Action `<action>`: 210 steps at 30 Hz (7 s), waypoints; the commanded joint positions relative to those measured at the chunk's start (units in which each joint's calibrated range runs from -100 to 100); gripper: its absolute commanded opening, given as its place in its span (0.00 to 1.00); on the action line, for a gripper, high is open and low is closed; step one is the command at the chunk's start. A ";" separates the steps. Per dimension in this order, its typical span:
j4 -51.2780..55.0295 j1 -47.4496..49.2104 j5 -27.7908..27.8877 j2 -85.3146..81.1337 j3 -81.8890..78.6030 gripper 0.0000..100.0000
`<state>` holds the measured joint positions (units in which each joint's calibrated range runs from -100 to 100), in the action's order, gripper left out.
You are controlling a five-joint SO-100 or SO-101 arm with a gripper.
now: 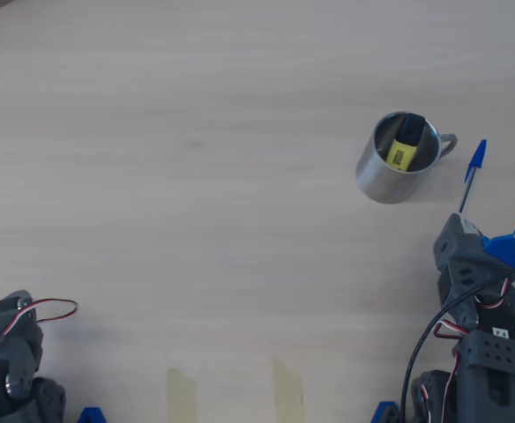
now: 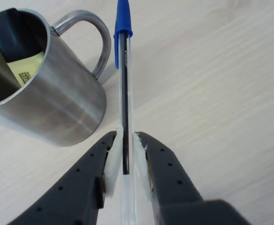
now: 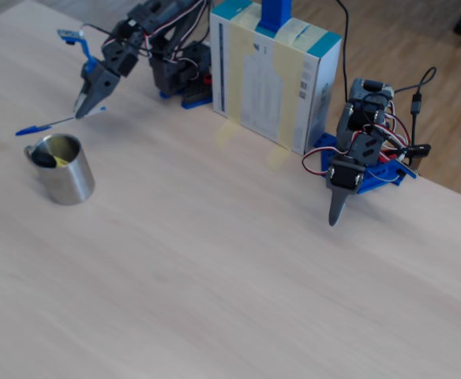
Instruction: Grab the blue pen and put it in the silver cup.
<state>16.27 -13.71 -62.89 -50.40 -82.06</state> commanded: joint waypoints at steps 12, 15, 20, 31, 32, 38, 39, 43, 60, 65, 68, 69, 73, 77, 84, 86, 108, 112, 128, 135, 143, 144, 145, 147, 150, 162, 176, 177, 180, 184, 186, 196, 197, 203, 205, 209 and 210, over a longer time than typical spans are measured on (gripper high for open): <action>-11.08 0.10 0.43 -3.88 0.83 0.02; -14.42 1.06 0.43 -3.88 0.83 0.02; -20.69 2.63 0.43 -3.55 0.83 0.02; -33.21 5.25 3.49 -3.14 0.56 0.02; -34.33 5.25 3.86 -3.05 0.11 0.02; -43.25 5.25 5.94 -2.97 -4.34 0.02; -44.37 5.25 6.25 -2.80 -4.43 0.02; -49.69 5.34 6.93 -0.14 -4.61 0.02; -73.54 7.69 10.51 14.49 -5.52 0.02; -76.20 8.91 10.51 18.14 -5.43 0.02; -80.06 8.91 11.29 20.22 -5.43 0.02; -81.43 8.91 11.66 20.89 -5.43 0.02; -85.64 8.91 12.44 23.71 -5.43 0.02; -88.47 8.91 12.64 27.70 -5.25 0.02; -95.07 8.39 14.31 34.52 -4.52 0.02; -96.10 8.30 14.20 36.18 -4.52 0.02; -97.13 9.00 14.31 54.30 10.26 0.02; -97.22 9.00 14.36 56.30 12.62 0.02; -97.05 9.96 14.36 63.70 19.70 0.02; -96.88 9.96 14.36 66.36 20.60 0.02; -96.70 9.35 14.36 68.52 20.51 0.02; -96.70 9.35 14.36 68.85 20.51 0.02; -96.70 9.26 14.36 69.02 20.51 0.02; -96.70 9.26 14.36 69.43 20.51 0.02; -96.70 9.26 14.36 69.51 20.51 0.02; -96.62 9.17 14.36 69.60 20.15 0.02; -91.64 8.56 14.36 71.34 20.51 0.02; -91.30 8.48 14.36 71.34 20.51 0.02; -89.84 7.87 14.41 71.34 20.51 0.02; -88.30 7.60 14.41 71.34 19.97 0.02; -87.44 7.60 14.41 71.34 20.06 0.02; -82.29 7.60 14.15 71.34 20.51 0.03; -81.86 7.60 14.15 71.34 20.51 0.03; -81.69 7.08 14.10 71.26 20.51 0.03; -81.69 7.08 14.10 71.26 20.51 0.03; -81.60 7.17 14.36 71.26 20.51 0.07; -81.60 7.26 14.36 71.26 20.51 0.07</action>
<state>-67.38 -5.35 -48.85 19.97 -60.96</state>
